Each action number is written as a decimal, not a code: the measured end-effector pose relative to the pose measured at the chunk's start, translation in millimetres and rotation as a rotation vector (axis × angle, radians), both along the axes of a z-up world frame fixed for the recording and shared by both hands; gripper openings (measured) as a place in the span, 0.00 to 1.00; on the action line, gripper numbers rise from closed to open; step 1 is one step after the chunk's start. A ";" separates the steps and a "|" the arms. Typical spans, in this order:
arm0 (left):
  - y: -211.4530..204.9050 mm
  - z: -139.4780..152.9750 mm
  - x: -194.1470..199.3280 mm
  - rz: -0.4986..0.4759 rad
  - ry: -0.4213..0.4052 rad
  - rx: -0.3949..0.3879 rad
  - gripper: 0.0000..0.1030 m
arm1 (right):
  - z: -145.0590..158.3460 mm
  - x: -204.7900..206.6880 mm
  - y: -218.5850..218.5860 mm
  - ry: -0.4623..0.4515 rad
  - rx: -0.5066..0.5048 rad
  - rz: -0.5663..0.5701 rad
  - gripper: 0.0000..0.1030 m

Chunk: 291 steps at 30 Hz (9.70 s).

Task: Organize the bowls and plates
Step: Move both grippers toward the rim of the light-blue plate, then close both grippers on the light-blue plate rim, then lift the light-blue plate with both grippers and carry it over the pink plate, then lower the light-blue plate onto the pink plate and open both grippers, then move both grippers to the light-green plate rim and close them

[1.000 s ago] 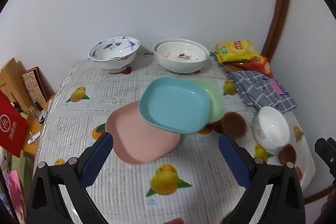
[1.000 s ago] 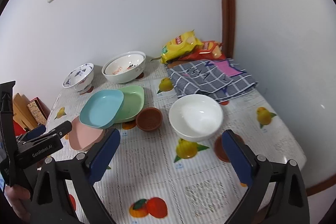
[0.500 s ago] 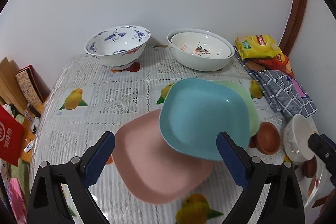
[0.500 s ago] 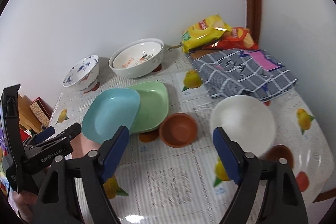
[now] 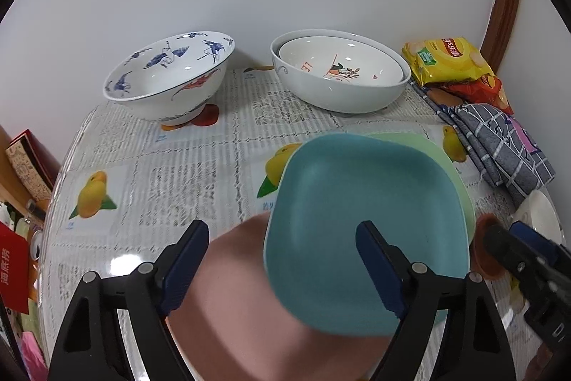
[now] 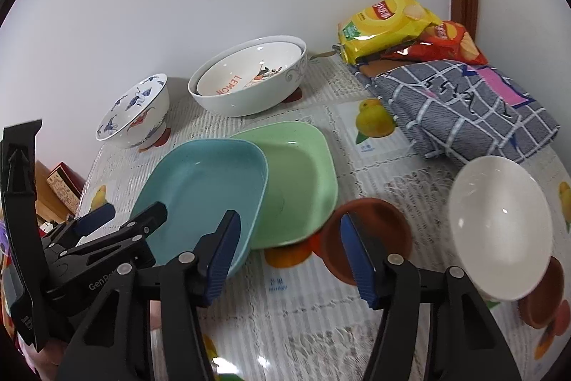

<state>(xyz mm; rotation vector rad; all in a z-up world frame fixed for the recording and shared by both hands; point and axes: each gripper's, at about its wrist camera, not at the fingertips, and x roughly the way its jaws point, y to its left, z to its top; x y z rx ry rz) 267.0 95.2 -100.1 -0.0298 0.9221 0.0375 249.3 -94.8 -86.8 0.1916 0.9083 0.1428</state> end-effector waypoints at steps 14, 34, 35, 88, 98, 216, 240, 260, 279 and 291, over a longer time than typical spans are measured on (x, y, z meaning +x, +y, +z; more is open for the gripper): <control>-6.2 -15.7 18.9 -0.023 0.043 -0.021 0.41 | -24.2 28.9 14.9 0.057 0.020 0.066 0.30; -27.3 36.3 -40.2 -0.022 -0.006 -0.069 0.10 | 12.6 -5.2 -7.9 0.031 0.067 0.004 0.09; -28.0 40.6 -44.0 -0.023 -0.011 -0.072 0.10 | 17.9 -9.7 -9.5 0.023 0.071 0.002 0.09; -45.4 107.3 -143.1 0.024 -0.103 -0.127 0.10 | 92.0 -113.1 -34.4 -0.077 0.094 0.015 0.09; -34.7 97.3 -134.6 0.042 -0.090 -0.137 0.10 | 83.4 -100.9 -24.6 -0.058 0.083 0.032 0.09; 53.3 -14.0 -74.1 0.289 0.134 -0.103 0.11 | -29.7 8.4 93.0 0.086 -0.013 0.330 0.12; 59.3 -4.7 -88.9 0.291 0.133 -0.113 0.29 | -16.7 4.7 97.4 0.032 -0.019 0.373 0.39; 17.7 15.8 -135.4 0.227 0.065 -0.187 0.29 | 36.6 -85.3 -16.3 -0.043 -0.065 0.212 0.54; 4.3 0.3 -75.6 0.180 0.080 -0.151 0.28 | 31.6 -39.3 -28.3 -0.074 -0.135 0.188 0.54; -23.5 13.8 1.2 0.094 0.048 -0.017 0.29 | 26.8 51.4 -7.0 -0.102 -0.147 0.189 0.53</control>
